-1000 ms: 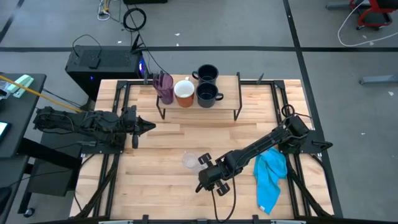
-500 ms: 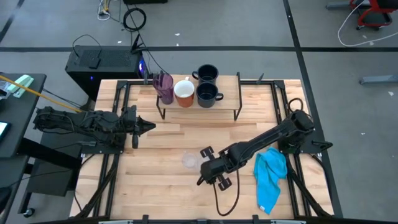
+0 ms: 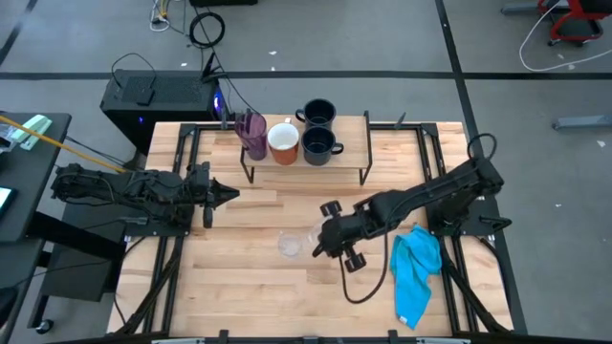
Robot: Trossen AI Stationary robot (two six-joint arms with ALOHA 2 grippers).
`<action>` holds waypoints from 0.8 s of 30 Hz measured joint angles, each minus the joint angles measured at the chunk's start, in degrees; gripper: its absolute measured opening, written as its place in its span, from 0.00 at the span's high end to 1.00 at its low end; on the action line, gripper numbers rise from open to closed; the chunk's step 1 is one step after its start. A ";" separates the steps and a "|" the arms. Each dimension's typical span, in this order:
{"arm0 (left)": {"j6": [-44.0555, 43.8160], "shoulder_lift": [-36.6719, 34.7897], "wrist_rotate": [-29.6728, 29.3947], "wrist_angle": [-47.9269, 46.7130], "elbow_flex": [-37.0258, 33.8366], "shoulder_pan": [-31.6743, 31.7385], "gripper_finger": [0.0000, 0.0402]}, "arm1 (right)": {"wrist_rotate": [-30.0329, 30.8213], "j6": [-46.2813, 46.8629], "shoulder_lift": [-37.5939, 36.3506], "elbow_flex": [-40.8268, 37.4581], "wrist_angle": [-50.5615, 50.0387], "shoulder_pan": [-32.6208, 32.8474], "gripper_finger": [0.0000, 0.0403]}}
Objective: Stack small to large cups/mugs on shelf
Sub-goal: Put the right transparent mug on the shelf
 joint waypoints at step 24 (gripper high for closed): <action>0.45 0.00 0.00 0.62 0.00 -0.01 0.92 | 0.00 0.68 -7.86 6.03 -21.14 -16.67 1.00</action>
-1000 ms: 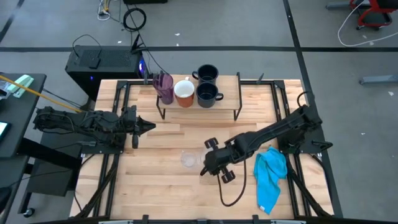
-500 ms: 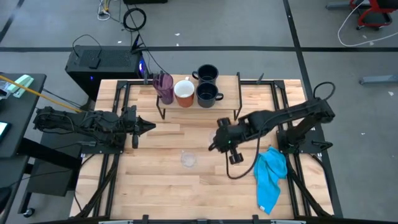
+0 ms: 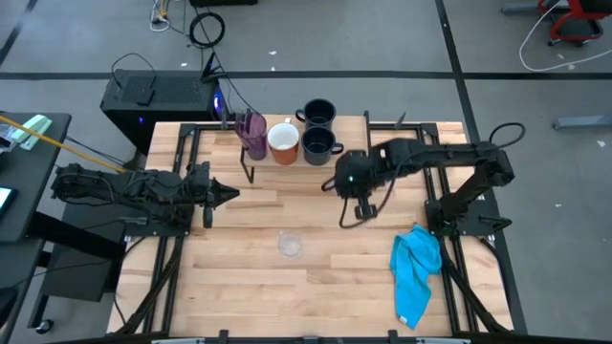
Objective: Stack small to large cups/mugs on shelf
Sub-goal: Put the right transparent mug on the shelf
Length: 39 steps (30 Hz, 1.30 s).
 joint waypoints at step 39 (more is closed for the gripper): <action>1.56 -0.02 0.00 0.67 0.00 -0.01 0.93 | -4.09 4.17 0.87 2.56 1.15 -18.82 1.00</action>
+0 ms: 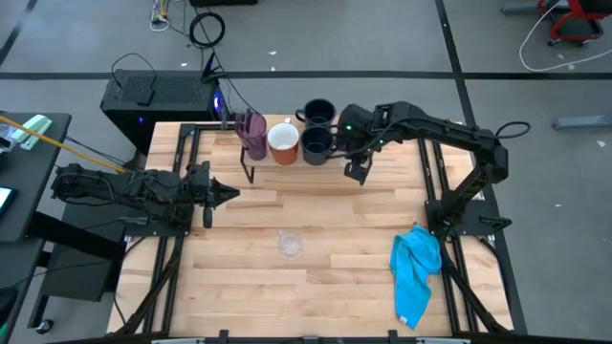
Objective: Stack small to large cups/mugs on shelf
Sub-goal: Put the right transparent mug on the shelf
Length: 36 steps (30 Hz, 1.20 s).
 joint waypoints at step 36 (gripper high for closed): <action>-0.02 0.00 0.00 0.02 0.00 0.01 0.92 | 1.09 3.81 2.33 -0.07 0.46 -1.43 0.87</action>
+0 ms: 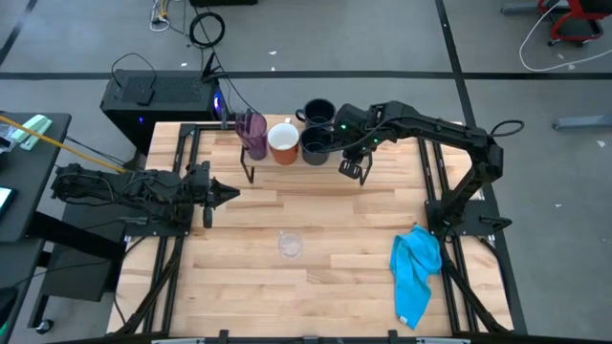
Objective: Stack small to large cups/mugs on shelf
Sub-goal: Put the right transparent mug on the shelf, then put the transparent mug on the shelf
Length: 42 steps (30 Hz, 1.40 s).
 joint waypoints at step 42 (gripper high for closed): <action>0.04 0.02 0.00 0.00 0.00 -0.02 0.91 | 0.00 0.77 6.70 7.08 11.80 20.37 0.67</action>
